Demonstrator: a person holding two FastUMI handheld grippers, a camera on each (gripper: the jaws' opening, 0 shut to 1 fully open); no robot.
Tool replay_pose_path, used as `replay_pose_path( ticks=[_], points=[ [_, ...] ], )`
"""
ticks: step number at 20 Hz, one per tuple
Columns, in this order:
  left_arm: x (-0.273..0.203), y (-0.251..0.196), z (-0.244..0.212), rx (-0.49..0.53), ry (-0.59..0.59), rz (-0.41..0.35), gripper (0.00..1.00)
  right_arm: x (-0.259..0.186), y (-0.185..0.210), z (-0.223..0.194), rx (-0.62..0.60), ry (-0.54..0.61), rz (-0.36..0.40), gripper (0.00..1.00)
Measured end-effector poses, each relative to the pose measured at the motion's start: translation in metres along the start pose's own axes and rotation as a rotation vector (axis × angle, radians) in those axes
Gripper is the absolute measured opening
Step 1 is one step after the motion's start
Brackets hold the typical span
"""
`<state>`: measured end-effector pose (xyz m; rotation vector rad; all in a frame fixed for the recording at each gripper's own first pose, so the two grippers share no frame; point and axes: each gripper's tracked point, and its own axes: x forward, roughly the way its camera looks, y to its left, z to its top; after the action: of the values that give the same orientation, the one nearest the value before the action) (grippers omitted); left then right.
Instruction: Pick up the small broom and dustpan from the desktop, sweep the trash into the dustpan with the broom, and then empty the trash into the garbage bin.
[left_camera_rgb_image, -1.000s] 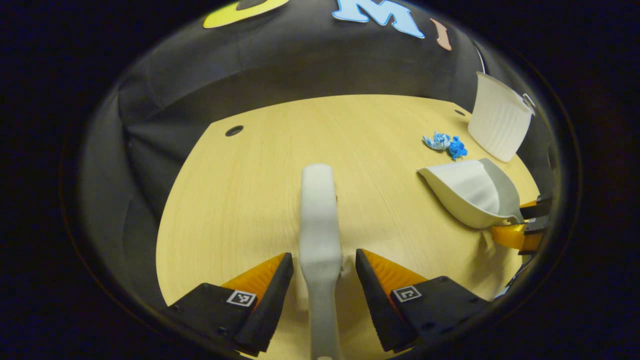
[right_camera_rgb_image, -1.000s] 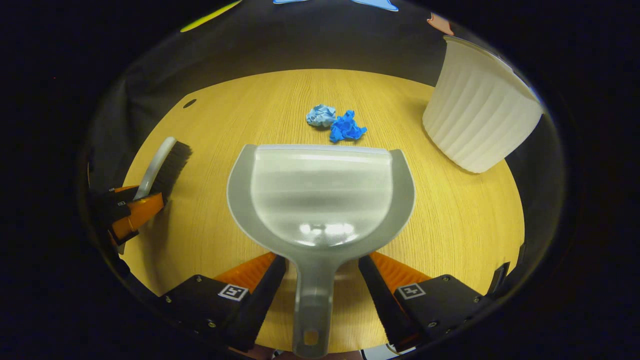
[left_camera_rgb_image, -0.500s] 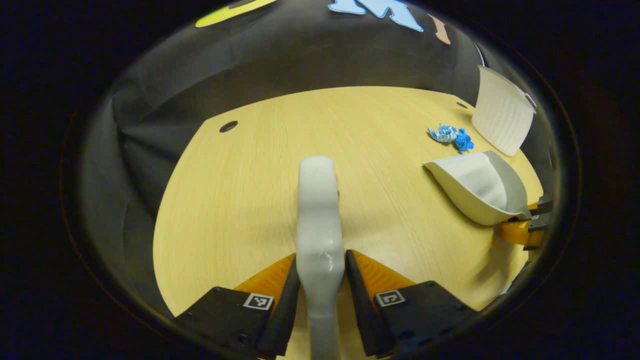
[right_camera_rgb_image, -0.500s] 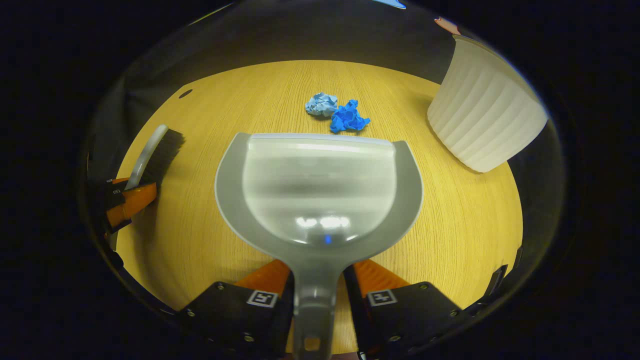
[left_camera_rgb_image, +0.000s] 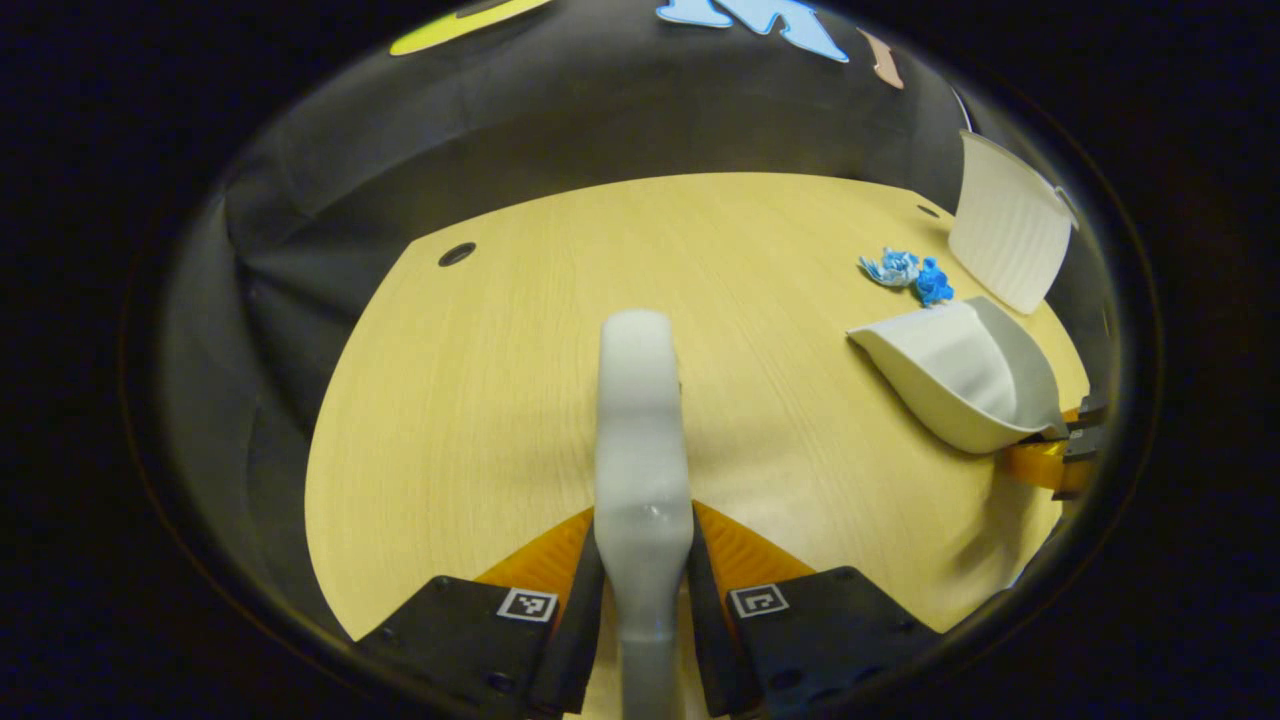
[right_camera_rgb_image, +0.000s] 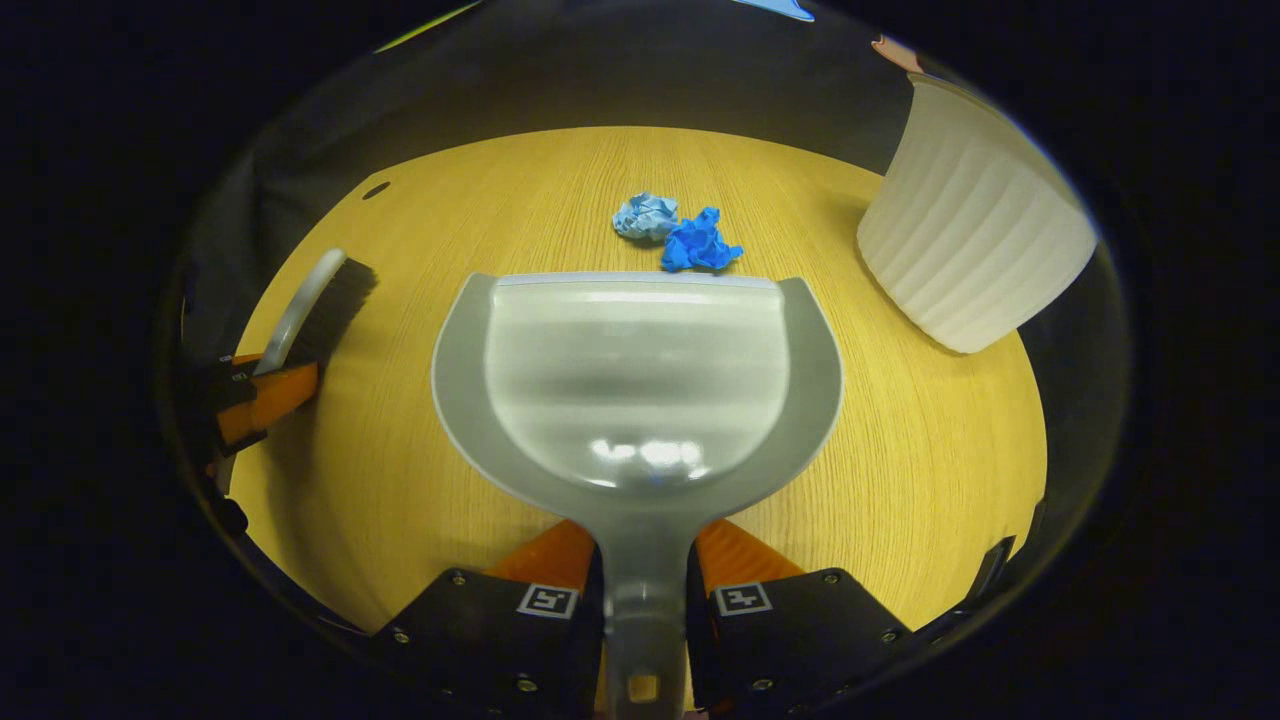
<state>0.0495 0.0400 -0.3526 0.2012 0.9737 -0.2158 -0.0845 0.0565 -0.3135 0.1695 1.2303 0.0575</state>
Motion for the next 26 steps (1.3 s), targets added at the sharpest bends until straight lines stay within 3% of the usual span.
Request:
replay_pose_path(
  ticks=[4, 17, 26],
  points=[
    [0.003, -0.006, 0.009, 0.032, 0.003, -0.01, 0.43, -0.001, -0.01, -0.003, -0.047, 0.002, 0.017, 0.35],
    [0.038, -0.068, 0.065, 0.108, 0.005, -0.069, 0.46, -0.016, -0.072, 0.006, -0.188, -0.013, 0.111, 0.35],
    [0.082, -0.129, 0.127, 0.301, -0.042, -0.243, 0.46, -0.016, -0.076, 0.004, -0.194, 0.022, 0.161, 0.35]
  ],
)
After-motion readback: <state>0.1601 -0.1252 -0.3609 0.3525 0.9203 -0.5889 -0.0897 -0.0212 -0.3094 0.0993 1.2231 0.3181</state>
